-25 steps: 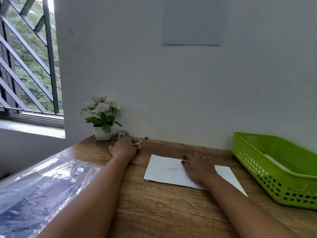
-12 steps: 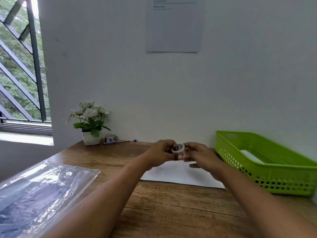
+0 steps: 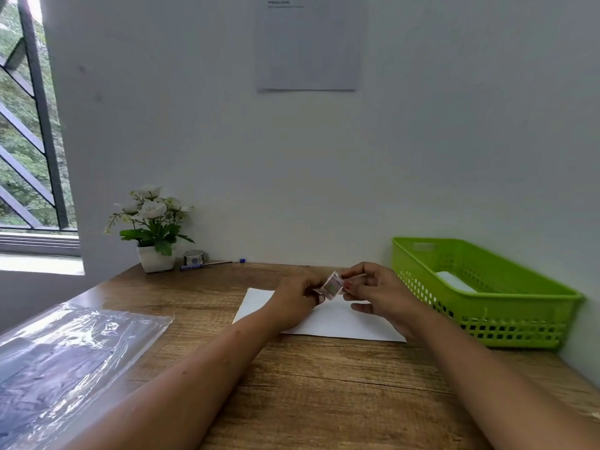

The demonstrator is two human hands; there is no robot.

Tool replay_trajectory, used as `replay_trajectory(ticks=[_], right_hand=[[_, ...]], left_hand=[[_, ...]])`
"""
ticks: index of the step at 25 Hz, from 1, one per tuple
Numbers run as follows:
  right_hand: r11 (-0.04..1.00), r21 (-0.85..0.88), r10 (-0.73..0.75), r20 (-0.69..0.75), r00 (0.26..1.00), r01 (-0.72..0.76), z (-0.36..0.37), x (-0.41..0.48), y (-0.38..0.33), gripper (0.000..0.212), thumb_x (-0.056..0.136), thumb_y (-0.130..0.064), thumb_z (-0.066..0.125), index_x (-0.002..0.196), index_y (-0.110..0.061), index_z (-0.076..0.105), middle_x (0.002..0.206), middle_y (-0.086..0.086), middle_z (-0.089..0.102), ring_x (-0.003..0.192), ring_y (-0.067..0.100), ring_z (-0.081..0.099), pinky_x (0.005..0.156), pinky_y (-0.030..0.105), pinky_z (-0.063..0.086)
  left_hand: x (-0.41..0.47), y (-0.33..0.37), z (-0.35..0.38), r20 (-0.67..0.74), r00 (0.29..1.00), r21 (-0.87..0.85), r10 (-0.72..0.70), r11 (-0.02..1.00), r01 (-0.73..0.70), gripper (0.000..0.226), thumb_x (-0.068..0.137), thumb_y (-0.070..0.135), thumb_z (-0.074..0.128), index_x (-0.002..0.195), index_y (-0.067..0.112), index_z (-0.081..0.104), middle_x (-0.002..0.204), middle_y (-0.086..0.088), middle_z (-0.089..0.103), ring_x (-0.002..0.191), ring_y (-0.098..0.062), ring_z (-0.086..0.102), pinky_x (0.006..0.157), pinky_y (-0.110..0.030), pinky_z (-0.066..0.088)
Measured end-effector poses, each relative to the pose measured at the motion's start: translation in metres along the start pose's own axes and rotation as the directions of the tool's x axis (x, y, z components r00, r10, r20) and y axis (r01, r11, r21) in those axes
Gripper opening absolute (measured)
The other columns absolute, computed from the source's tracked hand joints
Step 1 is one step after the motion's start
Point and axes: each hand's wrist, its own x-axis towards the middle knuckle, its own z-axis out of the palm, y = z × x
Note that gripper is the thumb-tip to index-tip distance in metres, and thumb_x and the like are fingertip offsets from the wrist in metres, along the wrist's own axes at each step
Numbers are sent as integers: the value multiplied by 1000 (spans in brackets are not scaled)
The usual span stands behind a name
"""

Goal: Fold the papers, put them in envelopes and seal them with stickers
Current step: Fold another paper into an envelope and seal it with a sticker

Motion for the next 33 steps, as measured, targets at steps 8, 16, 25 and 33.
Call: replay_trajectory(ticks=[8,16,25,33], right_hand=[[997,-72,24,99,995,-17,9,-2,1,35,83,-4,66,114,-21,64,96,1,69,96,13,63,78,29,51],[991,-128,-48,-66,997,39,11,-3,0,18,85,-12,67,103,-10,67,85,8,68,73,13,63,64,25,51],[956,-287,-109,-158,981,60,18,-1,-1,6,90,-14,58,84,-13,59,76,3,57,67,18,58,55,26,39],[982,-181,-92,-227,969,51,21,3,-2,2,90,-9,59,92,-10,59,78,6,58,71,16,56,57,28,47]], left_hand=[[-5,3,2,45,999,-75,-29,997,32,26,83,27,68,109,22,69,107,4,70,98,-8,61,83,-19,43],[-6,6,2,28,999,27,16,999,-17,29,88,24,63,116,19,65,119,0,65,102,-8,54,84,-18,35],[-4,3,3,14,999,119,51,992,-52,32,89,25,61,120,18,63,121,-1,62,104,-13,55,87,-23,39],[6,-4,-6,-10,998,104,-56,993,57,18,91,29,57,101,17,65,94,2,59,83,-13,51,68,-23,39]])
